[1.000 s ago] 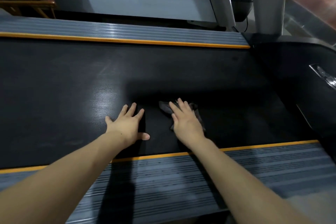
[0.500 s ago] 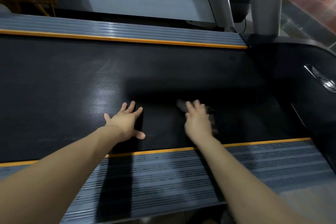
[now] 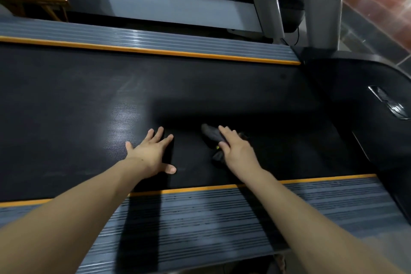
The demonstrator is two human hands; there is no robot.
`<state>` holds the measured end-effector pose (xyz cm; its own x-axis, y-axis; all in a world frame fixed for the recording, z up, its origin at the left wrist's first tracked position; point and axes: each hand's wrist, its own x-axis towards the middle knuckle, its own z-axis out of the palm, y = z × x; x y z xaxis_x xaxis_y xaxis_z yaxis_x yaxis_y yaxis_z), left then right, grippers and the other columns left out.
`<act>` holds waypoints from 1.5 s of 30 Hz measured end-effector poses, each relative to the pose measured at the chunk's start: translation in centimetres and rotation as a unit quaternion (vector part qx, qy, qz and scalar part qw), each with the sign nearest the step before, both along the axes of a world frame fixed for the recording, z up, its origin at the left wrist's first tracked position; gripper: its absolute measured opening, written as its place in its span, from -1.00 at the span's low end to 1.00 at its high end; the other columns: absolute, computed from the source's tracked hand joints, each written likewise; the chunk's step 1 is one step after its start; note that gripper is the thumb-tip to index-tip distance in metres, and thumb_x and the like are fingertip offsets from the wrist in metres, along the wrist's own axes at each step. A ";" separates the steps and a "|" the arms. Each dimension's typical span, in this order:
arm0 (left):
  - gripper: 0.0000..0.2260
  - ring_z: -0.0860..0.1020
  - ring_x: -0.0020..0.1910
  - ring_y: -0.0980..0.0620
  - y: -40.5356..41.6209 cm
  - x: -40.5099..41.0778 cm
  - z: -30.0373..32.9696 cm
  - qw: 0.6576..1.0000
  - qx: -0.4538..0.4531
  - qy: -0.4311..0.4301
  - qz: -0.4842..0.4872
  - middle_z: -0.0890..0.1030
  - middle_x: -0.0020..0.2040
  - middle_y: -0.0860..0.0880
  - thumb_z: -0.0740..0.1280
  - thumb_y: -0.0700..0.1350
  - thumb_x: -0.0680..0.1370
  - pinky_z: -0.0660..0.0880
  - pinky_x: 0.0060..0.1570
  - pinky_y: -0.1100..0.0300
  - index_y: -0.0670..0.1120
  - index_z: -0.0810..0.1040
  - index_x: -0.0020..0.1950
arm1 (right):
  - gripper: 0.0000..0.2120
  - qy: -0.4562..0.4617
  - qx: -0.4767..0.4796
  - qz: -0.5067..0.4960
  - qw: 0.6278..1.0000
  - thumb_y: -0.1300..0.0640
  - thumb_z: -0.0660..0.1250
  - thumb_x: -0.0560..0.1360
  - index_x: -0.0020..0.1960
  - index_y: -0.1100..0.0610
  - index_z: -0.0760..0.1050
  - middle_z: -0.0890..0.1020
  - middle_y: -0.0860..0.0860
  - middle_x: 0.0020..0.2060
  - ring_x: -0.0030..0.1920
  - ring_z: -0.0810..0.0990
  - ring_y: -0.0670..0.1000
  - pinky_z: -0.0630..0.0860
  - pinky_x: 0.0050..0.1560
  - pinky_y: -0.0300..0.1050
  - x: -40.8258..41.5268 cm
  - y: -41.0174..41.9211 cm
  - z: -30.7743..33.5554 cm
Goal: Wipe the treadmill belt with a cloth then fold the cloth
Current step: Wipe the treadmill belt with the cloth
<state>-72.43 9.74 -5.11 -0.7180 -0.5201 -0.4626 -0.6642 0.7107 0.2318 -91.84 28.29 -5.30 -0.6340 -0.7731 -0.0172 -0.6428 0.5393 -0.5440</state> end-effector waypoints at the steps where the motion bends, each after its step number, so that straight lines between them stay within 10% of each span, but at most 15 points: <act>1: -0.01 -0.24 0.63 0.01 0.0 0.0 0.0 1.000 -0.001 0.002 0.000 -0.22 0.66 0.10 0.47 0.33 0.40 0.02 0.40 -0.54 0.21 -0.06 0.65 | -0.55 -0.012 0.002 -0.001 1.000 0.07 0.26 0.63 0.50 -0.07 0.33 0.30 -0.01 0.54 0.57 0.17 0.08 0.26 0.48 0.01 0.9 -0.2 -0.2; 9: -0.02 -0.24 0.63 0.02 0.2 0.0 0.2 1.000 0.009 0.001 0.009 -0.23 0.66 0.11 0.48 0.31 0.42 -0.02 0.41 -0.54 0.22 -0.06 0.65 | -0.56 0.039 0.025 0.014 0.999 0.04 0.27 0.62 0.49 -0.08 0.37 0.23 -0.07 0.57 0.59 0.10 0.04 0.17 0.52 -0.02 2.0 -0.1 -0.9; 18: -0.02 -0.25 0.63 0.01 0.1 0.0 0.1 1.000 0.010 0.000 0.005 -0.24 0.66 0.10 0.49 0.28 0.42 -0.02 0.40 -0.55 0.22 -0.07 0.65 | -0.58 0.015 -0.019 0.299 0.954 0.24 0.41 0.53 0.32 -0.09 0.58 0.49 -0.09 0.41 0.45 0.38 -0.12 0.30 0.48 -0.14 0.1 2.0 -0.4; 26: -0.02 -0.26 0.63 0.03 0.1 0.0 0.1 1.000 0.015 0.001 0.014 -0.23 0.66 0.11 0.48 0.30 0.41 -0.04 0.41 -0.54 0.22 -0.06 0.64 | -0.64 0.027 -0.036 0.046 0.998 0.33 0.35 0.55 0.27 0.04 0.62 0.51 0.03 0.39 0.43 0.43 0.02 0.14 0.40 -0.42 -2.9 -2.6 -0.8; 36: -0.03 -0.28 0.62 0.02 0.2 0.0 0.3 1.000 0.024 -0.005 0.013 -0.26 0.65 0.11 0.47 0.29 0.43 -0.05 0.42 -0.53 0.22 -0.08 0.64 | -0.64 0.022 0.043 0.395 0.917 0.22 0.34 0.59 0.32 -0.09 0.57 0.44 -0.17 0.44 0.50 0.27 -0.20 0.22 0.49 -0.24 -1.7 5.6 1.6; 45: -0.03 -0.27 0.62 0.03 0.3 0.0 0.6 1.000 0.021 -0.012 0.015 -0.25 0.65 0.11 0.47 0.30 0.43 -0.04 0.42 -0.52 0.23 -0.08 0.64 | -0.63 -0.006 -0.063 -0.013 0.998 0.33 0.35 0.53 0.25 0.02 0.64 0.53 0.00 0.38 0.40 0.47 0.00 0.27 0.47 -0.20 -2.3 -1.5 -0.9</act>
<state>-72.46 10.00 -4.54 -0.6904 -0.5206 -0.5024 -0.6910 0.6801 0.2448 -94.11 26.80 -6.15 -0.6548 -0.7524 0.0722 -0.6227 0.4829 -0.6157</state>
